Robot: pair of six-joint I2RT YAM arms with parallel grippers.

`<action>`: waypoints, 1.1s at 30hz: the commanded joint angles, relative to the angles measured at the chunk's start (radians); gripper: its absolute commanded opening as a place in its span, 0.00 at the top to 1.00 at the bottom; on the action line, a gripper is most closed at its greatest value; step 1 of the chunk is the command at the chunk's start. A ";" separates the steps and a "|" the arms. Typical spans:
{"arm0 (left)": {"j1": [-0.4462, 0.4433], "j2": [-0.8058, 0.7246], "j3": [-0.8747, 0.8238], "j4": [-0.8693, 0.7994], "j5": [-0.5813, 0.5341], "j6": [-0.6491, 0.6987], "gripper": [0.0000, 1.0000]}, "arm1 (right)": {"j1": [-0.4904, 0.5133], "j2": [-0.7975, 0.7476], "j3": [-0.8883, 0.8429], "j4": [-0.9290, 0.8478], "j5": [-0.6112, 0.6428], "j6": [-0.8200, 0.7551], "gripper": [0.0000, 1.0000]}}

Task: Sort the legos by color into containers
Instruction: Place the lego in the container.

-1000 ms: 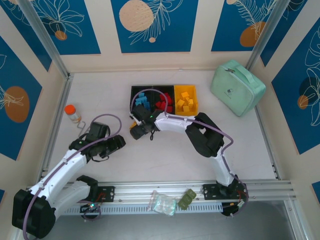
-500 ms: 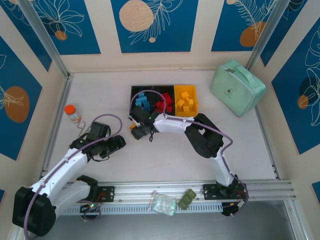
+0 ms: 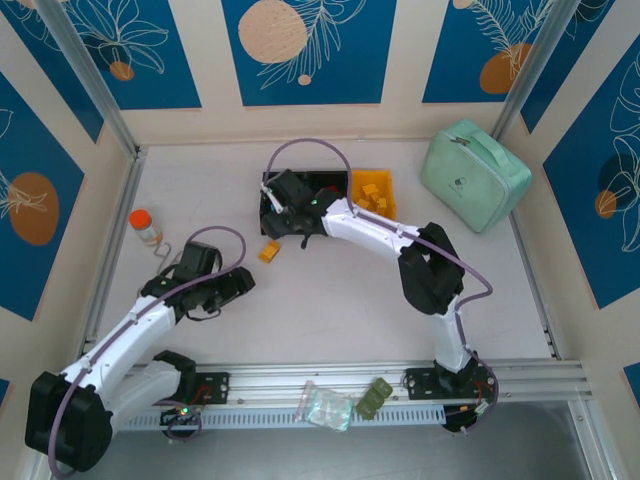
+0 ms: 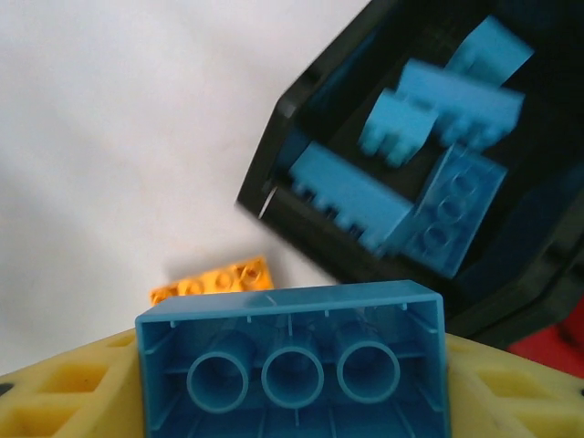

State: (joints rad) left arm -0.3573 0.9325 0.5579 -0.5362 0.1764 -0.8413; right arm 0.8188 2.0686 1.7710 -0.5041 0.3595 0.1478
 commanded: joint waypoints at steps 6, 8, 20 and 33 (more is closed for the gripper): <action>0.003 -0.076 -0.034 0.117 0.094 -0.004 0.26 | -0.059 0.220 0.320 -0.149 -0.011 -0.013 0.39; 0.004 -0.066 -0.033 0.112 0.095 -0.003 0.26 | -0.065 0.272 0.394 -0.185 -0.006 -0.011 0.38; 0.004 -0.054 -0.041 0.139 0.112 0.009 0.25 | -0.063 0.317 0.496 -0.220 0.022 0.006 0.22; 0.000 0.033 0.023 0.143 0.087 0.116 0.26 | -0.034 -0.130 -0.061 -0.023 -0.014 0.116 0.23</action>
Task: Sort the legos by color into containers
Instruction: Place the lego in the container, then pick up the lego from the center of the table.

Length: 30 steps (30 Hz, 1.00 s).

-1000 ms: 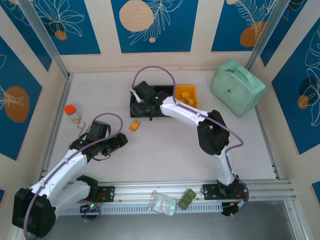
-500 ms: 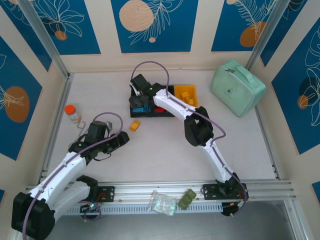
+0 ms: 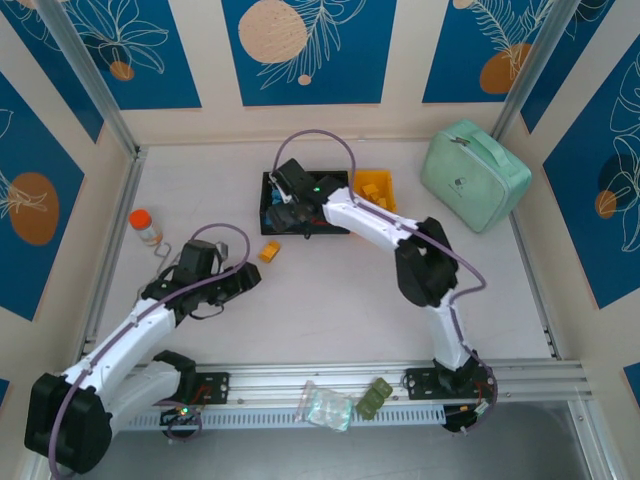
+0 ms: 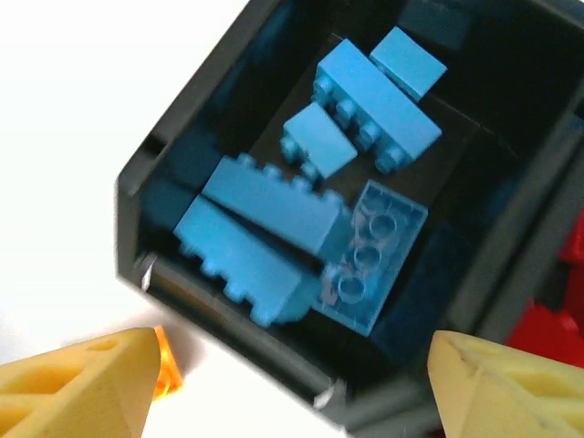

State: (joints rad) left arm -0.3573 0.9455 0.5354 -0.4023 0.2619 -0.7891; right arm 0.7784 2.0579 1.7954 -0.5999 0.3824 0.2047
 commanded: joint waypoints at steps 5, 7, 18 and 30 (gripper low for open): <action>-0.018 0.117 0.110 0.006 -0.048 0.161 0.27 | 0.007 -0.359 -0.384 0.157 -0.115 0.148 0.23; -0.032 0.159 0.141 -0.002 -0.080 0.194 0.28 | 0.004 -0.458 -0.502 0.189 -0.164 0.181 0.24; -0.131 0.451 0.312 0.029 -0.263 0.318 0.28 | 0.006 -0.911 -0.961 0.232 -0.258 0.332 0.24; -0.152 0.703 0.450 0.068 -0.457 0.404 0.23 | 0.012 -1.130 -1.096 0.224 -0.258 0.413 0.25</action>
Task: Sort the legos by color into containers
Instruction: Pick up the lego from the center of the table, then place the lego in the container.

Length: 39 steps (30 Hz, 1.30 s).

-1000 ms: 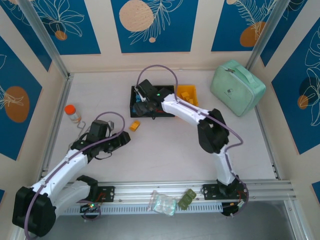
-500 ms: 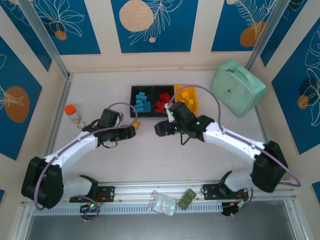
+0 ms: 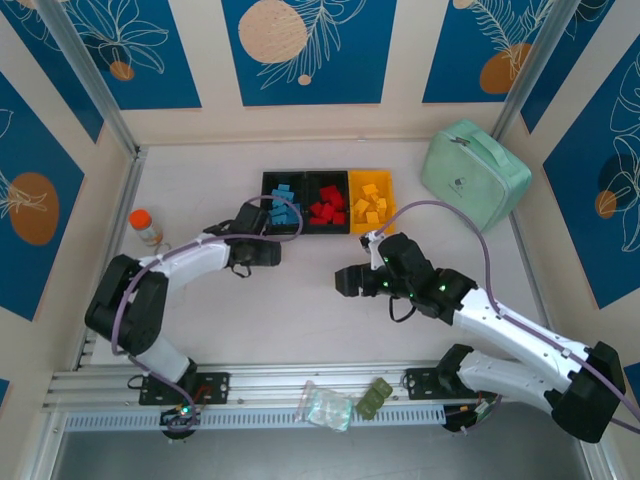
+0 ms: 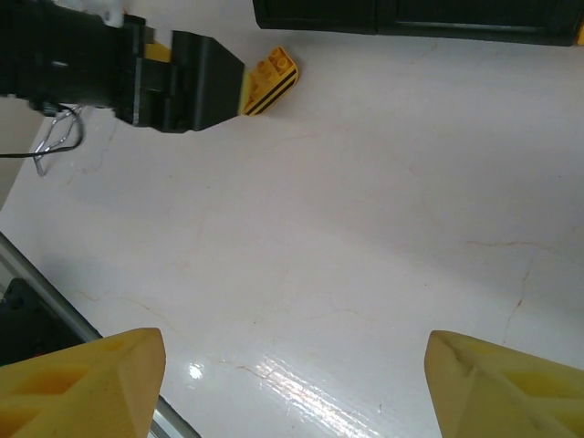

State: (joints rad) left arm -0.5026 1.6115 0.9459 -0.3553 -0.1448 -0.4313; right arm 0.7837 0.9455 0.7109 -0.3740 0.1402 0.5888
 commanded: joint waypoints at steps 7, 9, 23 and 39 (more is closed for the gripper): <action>-0.050 0.131 0.108 0.026 -0.051 0.071 0.33 | 0.008 -0.031 -0.030 -0.018 0.004 0.043 0.26; -0.056 0.152 0.114 0.027 -0.047 0.067 0.36 | 0.008 -0.038 -0.043 -0.012 0.008 0.053 0.26; -0.093 0.103 0.074 -0.038 -0.051 0.038 0.76 | 0.002 -0.060 -0.074 0.000 0.022 0.071 0.26; -0.238 0.071 0.302 -0.108 0.061 -0.022 0.77 | -0.188 -0.165 -0.114 -0.191 0.123 0.197 0.25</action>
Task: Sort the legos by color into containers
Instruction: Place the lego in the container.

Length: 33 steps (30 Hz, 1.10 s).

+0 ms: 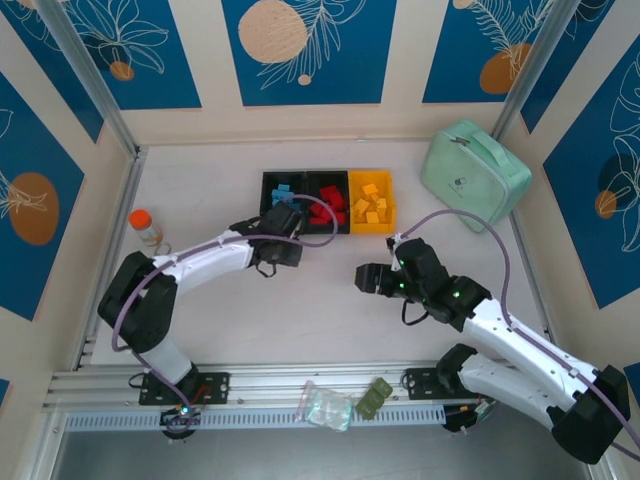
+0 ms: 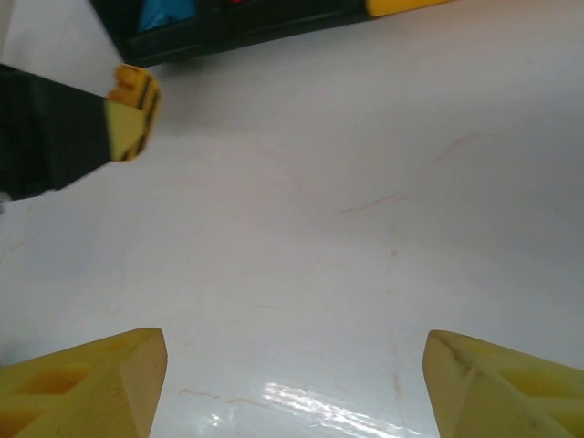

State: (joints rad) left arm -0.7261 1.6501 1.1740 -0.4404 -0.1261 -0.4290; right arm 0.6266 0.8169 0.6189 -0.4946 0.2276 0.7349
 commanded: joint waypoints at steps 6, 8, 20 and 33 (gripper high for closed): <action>-0.055 0.164 0.281 -0.067 0.056 -0.014 0.77 | -0.110 -0.120 -0.073 -0.120 0.026 0.095 0.25; -0.061 0.213 0.350 -0.079 0.065 -0.010 0.77 | -0.126 -0.149 -0.088 -0.128 0.014 0.102 0.26; -0.096 0.544 0.812 -0.186 0.081 0.010 0.77 | -0.160 -0.242 -0.142 -0.178 -0.011 0.137 0.26; -0.095 0.838 1.279 -0.365 0.048 0.059 0.73 | -0.172 -0.308 -0.160 -0.228 -0.023 0.146 0.26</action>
State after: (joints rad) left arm -0.8150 2.4523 2.3856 -0.7429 -0.0574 -0.4011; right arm 0.4599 0.5217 0.4744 -0.6952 0.2279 0.8692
